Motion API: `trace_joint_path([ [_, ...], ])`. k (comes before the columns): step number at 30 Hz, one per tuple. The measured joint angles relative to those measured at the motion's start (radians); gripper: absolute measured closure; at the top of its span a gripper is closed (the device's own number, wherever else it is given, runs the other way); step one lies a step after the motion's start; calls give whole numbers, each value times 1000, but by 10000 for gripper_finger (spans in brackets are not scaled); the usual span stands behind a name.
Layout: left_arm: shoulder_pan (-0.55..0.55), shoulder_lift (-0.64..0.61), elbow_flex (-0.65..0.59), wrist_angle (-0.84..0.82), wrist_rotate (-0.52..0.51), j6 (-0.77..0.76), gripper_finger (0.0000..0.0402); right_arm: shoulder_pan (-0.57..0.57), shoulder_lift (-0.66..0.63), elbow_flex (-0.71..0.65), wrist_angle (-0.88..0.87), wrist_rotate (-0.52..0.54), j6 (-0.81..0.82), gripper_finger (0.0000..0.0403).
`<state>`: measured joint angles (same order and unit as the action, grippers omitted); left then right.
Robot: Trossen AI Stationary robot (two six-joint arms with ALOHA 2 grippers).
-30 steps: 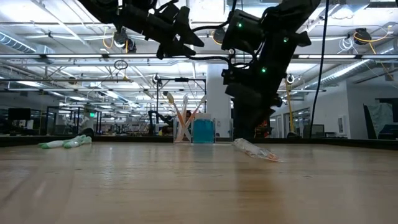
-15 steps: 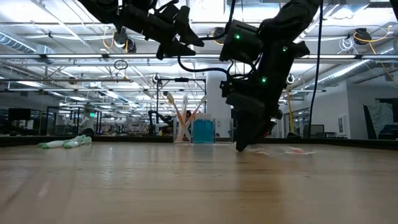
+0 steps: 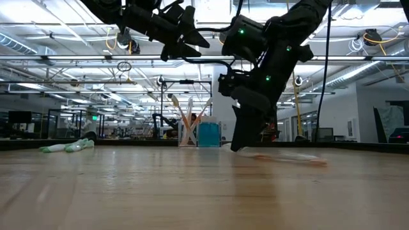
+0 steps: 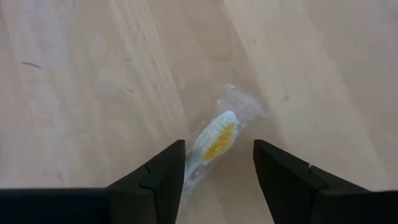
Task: Pick & Place toothbrushing station
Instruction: Put the orange toothbrush into the transparent organizer
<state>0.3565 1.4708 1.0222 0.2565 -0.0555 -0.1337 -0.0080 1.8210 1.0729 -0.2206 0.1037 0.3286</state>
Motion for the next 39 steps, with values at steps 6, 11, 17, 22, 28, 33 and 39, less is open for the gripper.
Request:
trace_joint_path([
  [6, 0, 0, 0, 0, 0, 2, 160, 22, 0, 0, -15, -1, -23, 205],
  [11, 0, 0, 0, 0, 0, 6, 160, 41, 0, 0, -20, 0, 46, 204],
  [17, 1, 0, 0, 1, -1, 8, 160, 65, -23, 0, -69, 20, 86, 204],
  [22, 1, 0, 0, 1, -49, 8, 160, 111, -54, 0, -120, 79, 142, 204],
  [28, 1, 0, 0, 2, -59, -3, 160, 184, -38, 1, -106, 119, 183, 204],
  [33, 0, 0, 0, 2, -59, -6, 160, 205, -26, 0, -138, 188, 206, 204],
  [39, -5, 0, 0, 2, -59, -10, 160, 205, -55, 0, -150, 188, 204, 204],
])
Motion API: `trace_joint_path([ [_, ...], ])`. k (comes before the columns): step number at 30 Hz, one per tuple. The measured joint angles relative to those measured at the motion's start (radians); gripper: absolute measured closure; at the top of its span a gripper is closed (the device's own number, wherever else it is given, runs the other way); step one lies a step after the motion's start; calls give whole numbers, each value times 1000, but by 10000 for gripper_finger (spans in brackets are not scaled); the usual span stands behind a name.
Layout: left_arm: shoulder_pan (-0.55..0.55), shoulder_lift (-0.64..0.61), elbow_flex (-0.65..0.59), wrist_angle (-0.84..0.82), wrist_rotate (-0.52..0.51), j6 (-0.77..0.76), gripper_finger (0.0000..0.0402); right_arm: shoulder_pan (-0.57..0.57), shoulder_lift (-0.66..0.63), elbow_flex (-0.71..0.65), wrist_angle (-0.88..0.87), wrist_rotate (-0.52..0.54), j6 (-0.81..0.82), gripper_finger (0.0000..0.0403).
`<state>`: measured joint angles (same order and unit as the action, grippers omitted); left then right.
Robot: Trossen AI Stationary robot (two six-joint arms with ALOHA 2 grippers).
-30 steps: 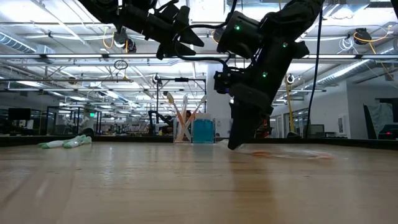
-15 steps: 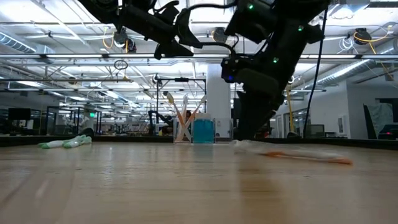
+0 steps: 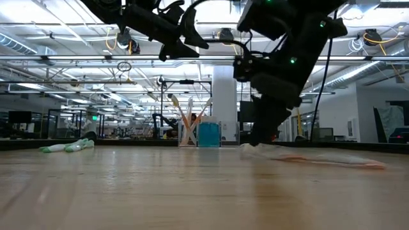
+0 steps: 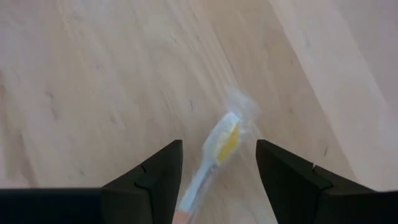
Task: Pick & Place toothbrushing station
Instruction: Put the orange toothbrush into the transparent organizer
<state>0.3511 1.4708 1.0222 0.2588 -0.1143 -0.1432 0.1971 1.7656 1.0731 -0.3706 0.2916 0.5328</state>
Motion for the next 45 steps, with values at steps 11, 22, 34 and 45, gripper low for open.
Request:
trace_joint_path([
  [11, 0, 0, 0, -1, 0, 0, 160, 29, -40, 0, -80, 21, 84, 204],
  [22, 0, 0, 0, -2, 0, -1, 160, 81, 39, -11, -50, 22, 123, 205],
  [34, -6, 0, 0, -2, 0, 0, 160, 46, 39, -59, -36, 20, 152, 306],
  [45, -6, 0, 0, -44, 0, 3, 160, 33, 32, -63, 44, 45, -61, 394],
])
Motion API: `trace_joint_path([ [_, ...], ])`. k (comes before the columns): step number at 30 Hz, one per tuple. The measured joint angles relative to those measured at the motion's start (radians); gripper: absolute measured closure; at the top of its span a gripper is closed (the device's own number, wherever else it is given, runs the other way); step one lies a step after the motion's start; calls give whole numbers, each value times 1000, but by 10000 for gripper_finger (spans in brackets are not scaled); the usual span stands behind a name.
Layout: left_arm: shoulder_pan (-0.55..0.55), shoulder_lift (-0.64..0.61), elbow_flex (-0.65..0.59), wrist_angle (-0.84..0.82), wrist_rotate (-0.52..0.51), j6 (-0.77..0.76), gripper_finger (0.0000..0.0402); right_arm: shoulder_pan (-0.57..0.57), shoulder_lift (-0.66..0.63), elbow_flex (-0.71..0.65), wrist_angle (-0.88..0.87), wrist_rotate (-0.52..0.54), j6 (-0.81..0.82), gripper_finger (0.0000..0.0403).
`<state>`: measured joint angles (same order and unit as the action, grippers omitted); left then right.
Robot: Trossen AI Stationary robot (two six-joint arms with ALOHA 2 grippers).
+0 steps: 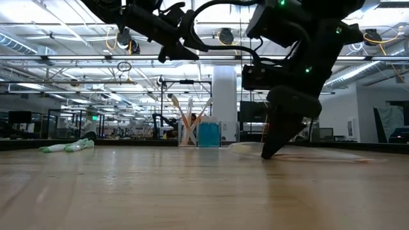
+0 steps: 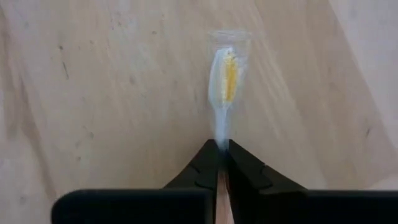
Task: Pick & Place toothbrushing station
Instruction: Put the orange toothbrush into the transparent organizer
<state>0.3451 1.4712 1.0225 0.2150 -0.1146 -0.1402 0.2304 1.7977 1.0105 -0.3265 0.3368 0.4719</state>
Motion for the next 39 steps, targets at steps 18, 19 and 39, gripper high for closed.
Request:
trace_joint_path([
  [18, 8, 74, -45, 198, 40, 113, 160, -313, -464, -343, 566, 237, -460, 402],
  [19, 11, 97, -57, 261, 60, 116, 160, -340, -487, -382, 654, 200, -470, 402],
  [39, -77, 448, -26, 877, 346, 58, 160, -412, -557, -582, 1213, -107, -499, 402],
])
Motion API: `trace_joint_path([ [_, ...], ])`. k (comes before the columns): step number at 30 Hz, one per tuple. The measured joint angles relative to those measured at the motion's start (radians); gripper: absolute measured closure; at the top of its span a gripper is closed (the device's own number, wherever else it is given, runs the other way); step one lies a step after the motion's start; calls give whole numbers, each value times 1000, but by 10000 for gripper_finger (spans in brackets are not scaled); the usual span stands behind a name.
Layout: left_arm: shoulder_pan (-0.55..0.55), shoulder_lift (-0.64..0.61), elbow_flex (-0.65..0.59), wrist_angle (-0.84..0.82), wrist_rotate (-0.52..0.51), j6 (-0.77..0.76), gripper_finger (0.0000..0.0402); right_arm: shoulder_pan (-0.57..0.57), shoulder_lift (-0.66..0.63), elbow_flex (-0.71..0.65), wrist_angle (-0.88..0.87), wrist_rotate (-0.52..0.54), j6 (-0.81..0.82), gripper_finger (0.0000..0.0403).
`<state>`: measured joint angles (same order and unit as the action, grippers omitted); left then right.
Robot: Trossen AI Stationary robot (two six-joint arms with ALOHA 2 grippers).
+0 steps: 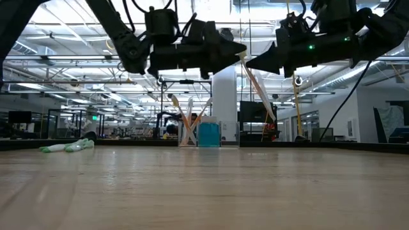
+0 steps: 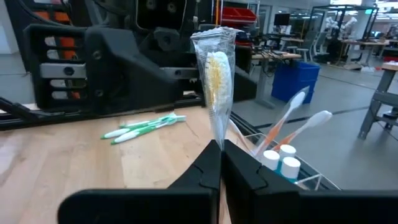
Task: Pick & Place toothbrushing station
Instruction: Put the orange toothbrush into the transparent organizer
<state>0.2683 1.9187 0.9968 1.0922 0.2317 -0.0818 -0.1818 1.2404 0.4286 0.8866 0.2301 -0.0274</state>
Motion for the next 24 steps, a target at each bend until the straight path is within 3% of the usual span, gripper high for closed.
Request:
trace_joint_path([
  [10, -32, 12, 112, -188, 3, 18, 160, 0, 0, 0, 0, 0, -1, 403],
  [15, -33, 12, 114, -199, 3, 32, 164, 0, 0, 0, 0, 0, 0, 403],
  [18, -32, 12, 114, -199, 3, 32, 187, 0, 0, 0, 0, -1, -1, 403],
  [24, -28, 12, 114, -203, 0, 35, 280, 0, 0, 0, -10, -6, -1, 403],
])
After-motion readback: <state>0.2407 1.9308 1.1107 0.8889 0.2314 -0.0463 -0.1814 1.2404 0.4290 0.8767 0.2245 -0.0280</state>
